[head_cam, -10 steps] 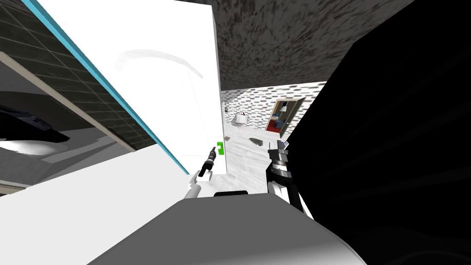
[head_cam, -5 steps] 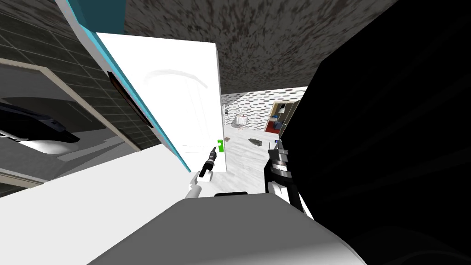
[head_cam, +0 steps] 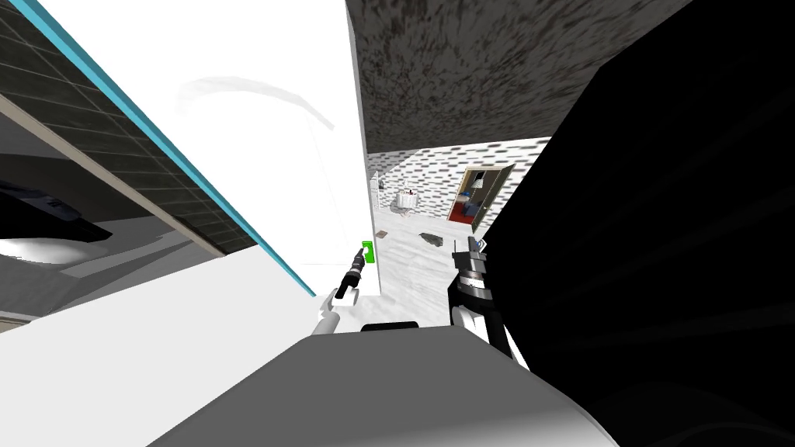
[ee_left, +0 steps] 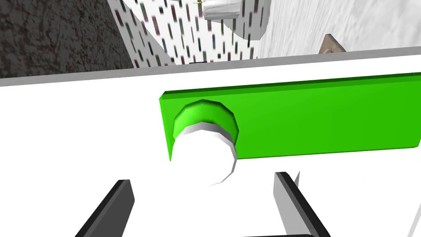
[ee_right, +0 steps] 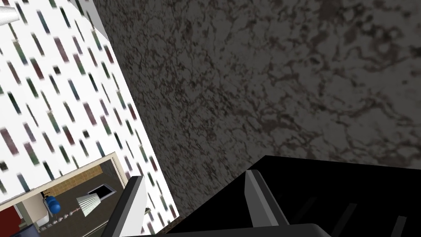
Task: Push the door open
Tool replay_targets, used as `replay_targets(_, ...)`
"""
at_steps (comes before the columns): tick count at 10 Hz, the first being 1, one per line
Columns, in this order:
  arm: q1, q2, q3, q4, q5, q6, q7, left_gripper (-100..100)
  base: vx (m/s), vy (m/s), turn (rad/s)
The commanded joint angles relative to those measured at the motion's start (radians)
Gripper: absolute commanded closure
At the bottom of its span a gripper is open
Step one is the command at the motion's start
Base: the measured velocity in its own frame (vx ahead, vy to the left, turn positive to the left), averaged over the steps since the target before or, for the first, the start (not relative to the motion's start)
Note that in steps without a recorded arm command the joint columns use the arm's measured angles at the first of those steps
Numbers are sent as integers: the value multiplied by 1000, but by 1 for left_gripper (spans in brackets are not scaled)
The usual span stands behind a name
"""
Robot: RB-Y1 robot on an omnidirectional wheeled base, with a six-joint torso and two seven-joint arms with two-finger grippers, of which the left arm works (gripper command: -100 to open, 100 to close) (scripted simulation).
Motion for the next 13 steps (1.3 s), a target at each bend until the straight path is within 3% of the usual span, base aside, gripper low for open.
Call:
replay_targets(1, -3, -3, 5, 7, 0, -7, -1, -100, 208, -32, -21)
replay_targets(3, -4, -5, 6, 8, 0, -8, -2, -100, 153, 8, -13)
replay_targets(4, -4, -5, 6, 8, 0, -8, -2, 100, -13, -4, 7)
replay_targets(9, -4, -5, 6, 8, 0, -8, -2, 100, -18, -1, 0)
replay_targets(13, -7, 9, 41, 16, 5, -5, -9, 100, 146, -59, 41)
